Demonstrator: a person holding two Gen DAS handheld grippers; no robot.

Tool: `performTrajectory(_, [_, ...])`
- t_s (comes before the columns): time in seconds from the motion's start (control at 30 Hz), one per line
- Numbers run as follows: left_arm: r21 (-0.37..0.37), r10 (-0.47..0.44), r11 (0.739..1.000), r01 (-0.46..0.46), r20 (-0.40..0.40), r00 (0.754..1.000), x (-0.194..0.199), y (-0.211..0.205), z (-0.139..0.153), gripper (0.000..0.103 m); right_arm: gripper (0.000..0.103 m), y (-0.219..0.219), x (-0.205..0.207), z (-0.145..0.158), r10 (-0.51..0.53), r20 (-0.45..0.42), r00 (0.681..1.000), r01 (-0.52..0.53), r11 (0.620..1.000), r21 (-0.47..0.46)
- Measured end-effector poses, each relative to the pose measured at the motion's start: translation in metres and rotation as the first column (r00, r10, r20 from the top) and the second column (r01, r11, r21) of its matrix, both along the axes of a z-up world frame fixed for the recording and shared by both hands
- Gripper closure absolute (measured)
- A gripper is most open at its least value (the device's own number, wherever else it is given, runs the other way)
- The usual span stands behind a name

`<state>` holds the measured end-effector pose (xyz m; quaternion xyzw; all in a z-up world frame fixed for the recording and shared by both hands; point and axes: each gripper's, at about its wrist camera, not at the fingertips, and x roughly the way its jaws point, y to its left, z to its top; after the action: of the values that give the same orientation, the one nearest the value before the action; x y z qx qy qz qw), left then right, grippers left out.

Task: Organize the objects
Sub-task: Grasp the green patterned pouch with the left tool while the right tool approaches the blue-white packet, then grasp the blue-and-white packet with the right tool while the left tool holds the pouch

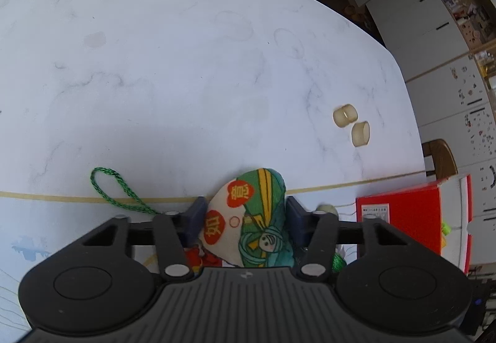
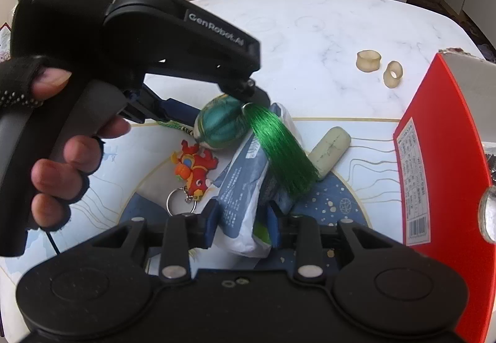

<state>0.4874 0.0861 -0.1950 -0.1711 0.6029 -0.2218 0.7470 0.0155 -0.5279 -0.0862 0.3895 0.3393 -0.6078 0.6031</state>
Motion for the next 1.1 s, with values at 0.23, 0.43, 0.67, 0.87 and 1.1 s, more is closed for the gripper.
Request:
performTrajectory(0.23, [-0.029,0.010,1.000,-0.009,0.042,0.999,-0.010,0.009,0.009,0.054,0.088,0.009,-0.003,0.006,-0.015,0.009,1.000,0.015,1.000,-0.015])
performTrajectory(0.43, [-0.080,0.023,0.997,-0.018,0.065,0.998,-0.024,0.021,0.027,0.054,0.090,0.027,-0.005,0.017,0.007,0.007,1.000,-0.007,1.000,-0.028])
performTrajectory(0.67, [-0.107,0.010,0.994,0.004,0.127,0.992,-0.052,0.029,0.065,0.054,0.090,0.060,-0.007,0.047,0.041,0.013,0.999,-0.041,0.998,-0.056])
performTrajectory(0.87, [-0.079,-0.019,0.996,0.036,0.215,0.976,-0.079,0.027,0.103,0.054,0.096,0.086,-0.019,0.080,0.078,0.022,0.997,-0.075,0.992,-0.098])
performTrajectory(1.1, [-0.063,0.013,0.998,0.004,0.260,0.965,-0.108,0.038,0.125,0.054,0.096,0.101,-0.028,0.083,0.183,-0.002,0.983,-0.182,0.978,-0.101])
